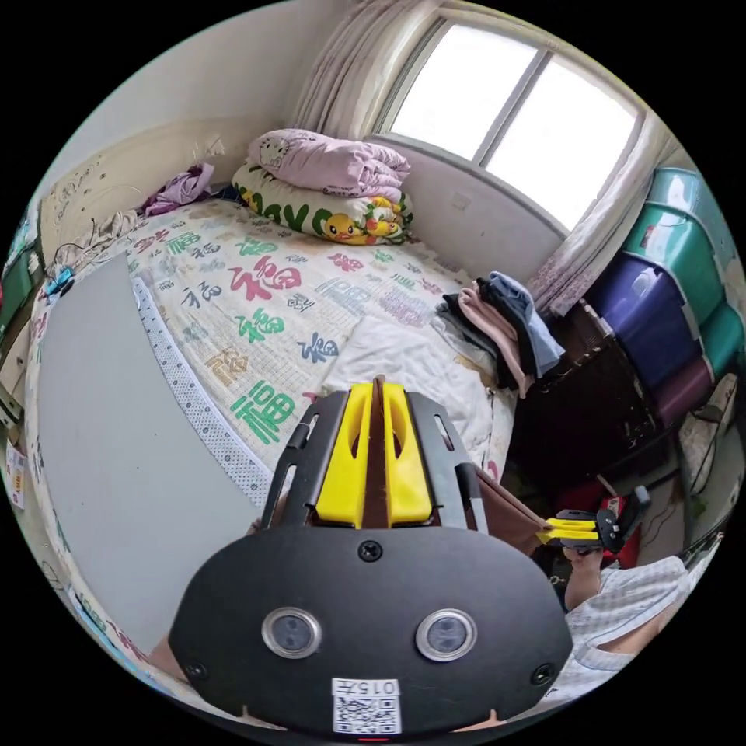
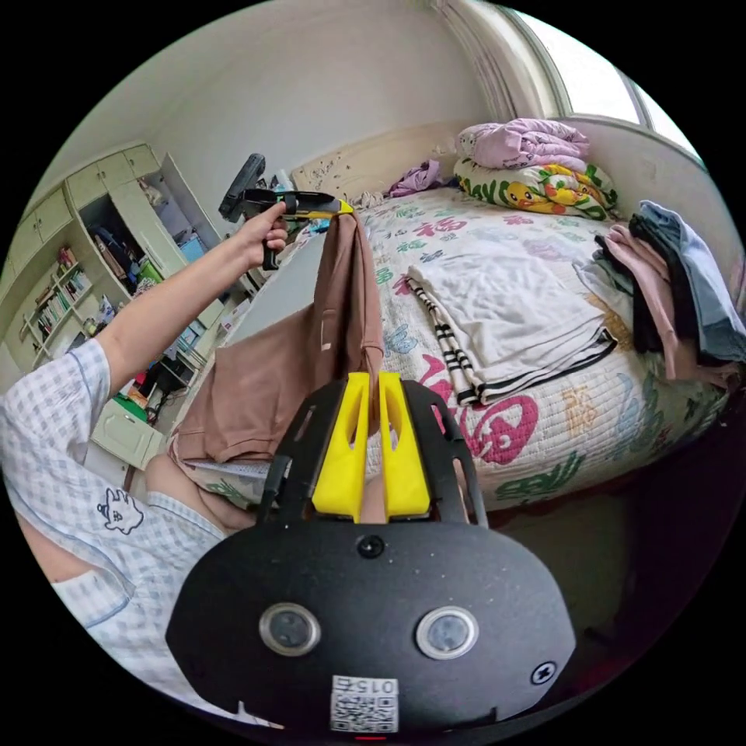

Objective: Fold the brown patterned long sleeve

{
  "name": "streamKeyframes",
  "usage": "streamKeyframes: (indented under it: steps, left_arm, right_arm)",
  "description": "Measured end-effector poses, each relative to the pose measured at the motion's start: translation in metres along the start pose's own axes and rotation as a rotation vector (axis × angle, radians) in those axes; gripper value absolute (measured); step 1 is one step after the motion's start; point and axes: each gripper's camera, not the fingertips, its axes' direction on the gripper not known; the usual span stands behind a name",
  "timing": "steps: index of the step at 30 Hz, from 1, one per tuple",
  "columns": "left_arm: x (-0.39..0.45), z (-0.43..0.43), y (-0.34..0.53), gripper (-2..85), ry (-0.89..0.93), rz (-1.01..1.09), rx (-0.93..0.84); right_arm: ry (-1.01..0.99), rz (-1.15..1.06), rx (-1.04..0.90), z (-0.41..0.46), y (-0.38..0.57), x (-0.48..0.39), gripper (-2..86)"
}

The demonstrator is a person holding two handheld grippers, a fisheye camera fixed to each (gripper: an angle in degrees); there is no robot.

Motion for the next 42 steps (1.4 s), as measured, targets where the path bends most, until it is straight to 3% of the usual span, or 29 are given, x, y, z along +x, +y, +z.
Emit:
streamKeyframes:
  steps: [6,12,17,21,26,28,32,36,38,42]
  left_arm:
    - [-0.079,-0.116,0.081,1.0,0.195,-0.111,0.219]
    - [-0.195,-0.216,0.226,0.8,0.138,-0.298,0.292]
    - [-0.287,-0.229,0.344,1.2,0.059,-0.582,0.264]
    - [-0.328,-0.238,0.414,3.9,0.238,-0.738,0.421]
    - [-0.333,-0.248,0.426,10.9,0.347,-0.699,0.461]
    - [-0.331,-0.247,0.418,11.2,0.312,-0.684,0.384]
    - [-0.319,-0.242,0.395,4.7,0.139,-0.626,0.190]
    - [-0.307,-0.271,0.391,-0.4,-0.089,-0.606,0.220]
    - [-0.307,-0.283,0.399,-0.5,-0.133,-0.632,0.266]
    - [-0.307,-0.274,0.416,0.7,-0.019,-0.649,0.185]
  right_arm:
    - [-0.288,-0.243,0.062,-0.022,0.049,-0.075,0.7]
    - [-0.561,-0.434,-0.171,0.099,0.125,-0.172,0.8]
    - [-0.522,-0.530,-0.409,0.226,0.221,-0.230,0.8]
    - [-0.477,-0.543,-0.474,0.263,0.266,-0.223,0.9]
    - [-0.453,-0.562,-0.502,0.291,0.309,-0.200,0.9]
    - [-0.450,-0.570,-0.498,0.299,0.319,-0.194,0.9]
    - [-0.424,-0.602,-0.490,0.316,0.344,-0.187,0.8]
    - [-0.417,-0.619,-0.508,0.333,0.364,-0.179,0.8]
    - [-0.404,-0.616,-0.516,0.348,0.379,-0.171,0.8]
    - [-0.398,-0.582,-0.537,0.375,0.389,-0.145,0.8]
